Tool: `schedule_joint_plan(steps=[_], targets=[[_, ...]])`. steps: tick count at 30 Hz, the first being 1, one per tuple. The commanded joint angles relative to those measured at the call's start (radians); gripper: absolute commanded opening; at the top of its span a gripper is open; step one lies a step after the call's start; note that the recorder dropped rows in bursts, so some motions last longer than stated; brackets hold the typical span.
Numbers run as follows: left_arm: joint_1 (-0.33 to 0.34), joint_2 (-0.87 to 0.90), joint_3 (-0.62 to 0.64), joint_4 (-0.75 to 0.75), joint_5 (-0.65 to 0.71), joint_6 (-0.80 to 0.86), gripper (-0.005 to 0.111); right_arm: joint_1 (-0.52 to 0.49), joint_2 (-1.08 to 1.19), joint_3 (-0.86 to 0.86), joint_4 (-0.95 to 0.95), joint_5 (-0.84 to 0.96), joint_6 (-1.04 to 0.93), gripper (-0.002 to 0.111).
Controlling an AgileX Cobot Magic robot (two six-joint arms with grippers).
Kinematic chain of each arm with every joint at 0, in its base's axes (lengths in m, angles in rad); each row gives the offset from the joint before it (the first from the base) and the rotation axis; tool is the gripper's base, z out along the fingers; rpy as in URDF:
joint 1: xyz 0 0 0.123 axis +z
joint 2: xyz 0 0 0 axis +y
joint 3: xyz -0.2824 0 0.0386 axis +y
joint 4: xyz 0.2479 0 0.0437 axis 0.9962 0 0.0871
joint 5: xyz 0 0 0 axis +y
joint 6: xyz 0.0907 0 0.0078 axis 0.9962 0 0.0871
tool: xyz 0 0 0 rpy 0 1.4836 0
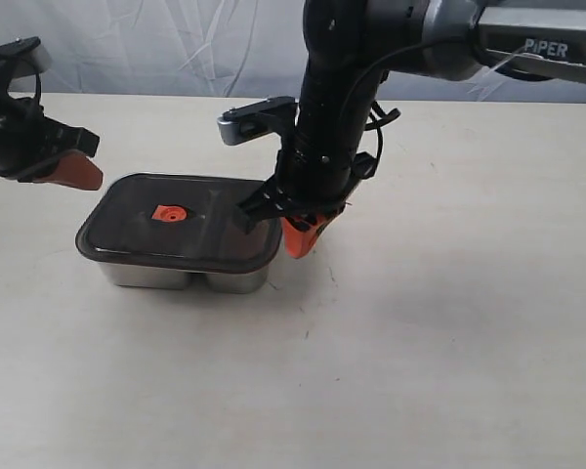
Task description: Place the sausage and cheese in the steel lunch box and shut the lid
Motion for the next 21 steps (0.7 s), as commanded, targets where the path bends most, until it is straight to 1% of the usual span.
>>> schedule_joint_plan(steps=[1, 16, 19, 21], targets=[[0.000, -0.041, -0.005, 0.010, -0.019, -0.001, 0.000, -0.001, 0.021, 0.001, 0.010, 0.001, -0.010, -0.001], [0.000, -0.051, -0.005, 0.010, -0.015, -0.001, 0.000, -0.001, 0.088, -0.001, 0.020, 0.001, -0.026, -0.001], [0.000, -0.051, -0.005, 0.010, -0.015, -0.001, 0.000, -0.001, 0.093, -0.001, 0.020, -0.015, -0.026, -0.001], [0.000, -0.051, -0.005, 0.010, -0.015, -0.001, 0.000, -0.001, 0.093, -0.001, 0.020, -0.061, -0.026, -0.001]])
